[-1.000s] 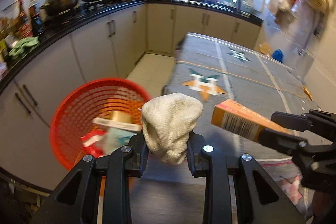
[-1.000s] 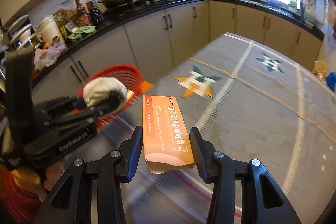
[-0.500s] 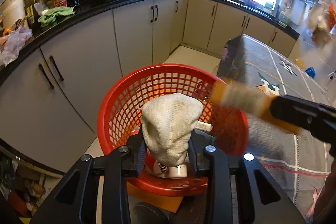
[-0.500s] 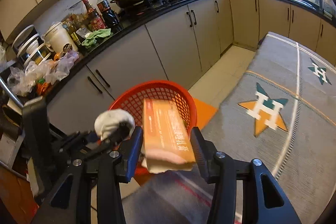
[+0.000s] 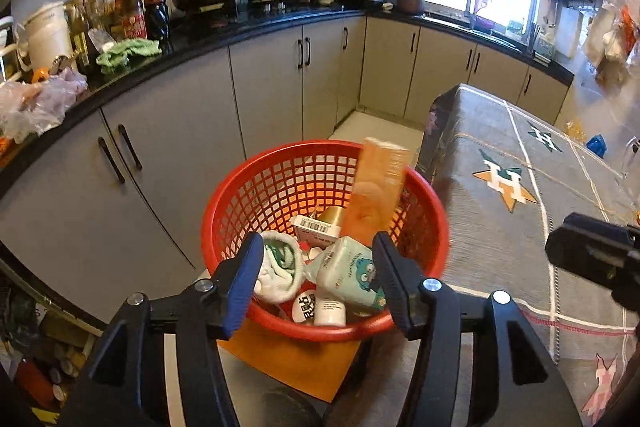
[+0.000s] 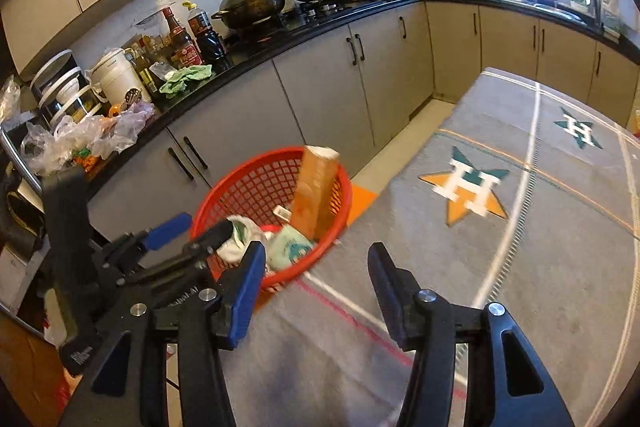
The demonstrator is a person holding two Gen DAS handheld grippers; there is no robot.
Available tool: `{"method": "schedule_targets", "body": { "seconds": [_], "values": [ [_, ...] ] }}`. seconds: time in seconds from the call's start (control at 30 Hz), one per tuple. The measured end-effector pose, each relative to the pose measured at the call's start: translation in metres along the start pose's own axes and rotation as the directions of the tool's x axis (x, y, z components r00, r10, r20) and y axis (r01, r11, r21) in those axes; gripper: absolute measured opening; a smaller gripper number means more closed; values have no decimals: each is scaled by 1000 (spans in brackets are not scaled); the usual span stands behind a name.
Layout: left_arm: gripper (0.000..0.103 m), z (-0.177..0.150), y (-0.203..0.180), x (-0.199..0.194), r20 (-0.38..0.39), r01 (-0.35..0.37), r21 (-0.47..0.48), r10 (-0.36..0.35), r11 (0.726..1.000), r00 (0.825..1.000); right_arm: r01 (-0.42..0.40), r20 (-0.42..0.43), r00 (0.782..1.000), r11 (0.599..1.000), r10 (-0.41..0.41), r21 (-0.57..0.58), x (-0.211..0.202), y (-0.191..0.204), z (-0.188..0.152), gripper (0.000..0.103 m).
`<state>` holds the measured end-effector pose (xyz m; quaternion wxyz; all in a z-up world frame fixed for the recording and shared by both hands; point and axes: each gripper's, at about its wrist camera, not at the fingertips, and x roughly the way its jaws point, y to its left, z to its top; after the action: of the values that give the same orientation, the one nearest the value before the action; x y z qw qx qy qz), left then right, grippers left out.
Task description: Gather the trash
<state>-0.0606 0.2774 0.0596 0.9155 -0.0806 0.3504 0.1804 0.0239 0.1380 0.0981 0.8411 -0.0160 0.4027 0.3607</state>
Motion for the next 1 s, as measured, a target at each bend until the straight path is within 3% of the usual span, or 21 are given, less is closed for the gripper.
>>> {"method": "schedule_targets", "body": {
  "seconds": [0.13,0.23,0.4,0.47,0.83,1.0],
  "values": [
    [60,-6,-8,-15,25,-10,1,10,1000,1000,42,21,999,999,-42,-7,-15,-5,-14,63],
    [67,-15,-15,-29,49,-27,16,26,1000,998,63,44,997,998,-62,-6,-30,-10,-26,69],
    [90,-32,-28,-57,111,-71,49,65,996,992,125,94,988,992,-124,-7,-59,-12,-50,74],
    [93,-39,-34,-67,135,-87,63,77,994,988,146,120,982,989,-143,-14,-73,-9,-61,79],
    [94,-74,-49,-94,160,-113,92,97,989,982,279,194,942,960,-275,8,-111,-5,-111,88],
    [94,-78,-48,-95,161,-107,97,90,990,983,284,184,941,959,-284,27,-113,-8,-116,88]
  ]
}}
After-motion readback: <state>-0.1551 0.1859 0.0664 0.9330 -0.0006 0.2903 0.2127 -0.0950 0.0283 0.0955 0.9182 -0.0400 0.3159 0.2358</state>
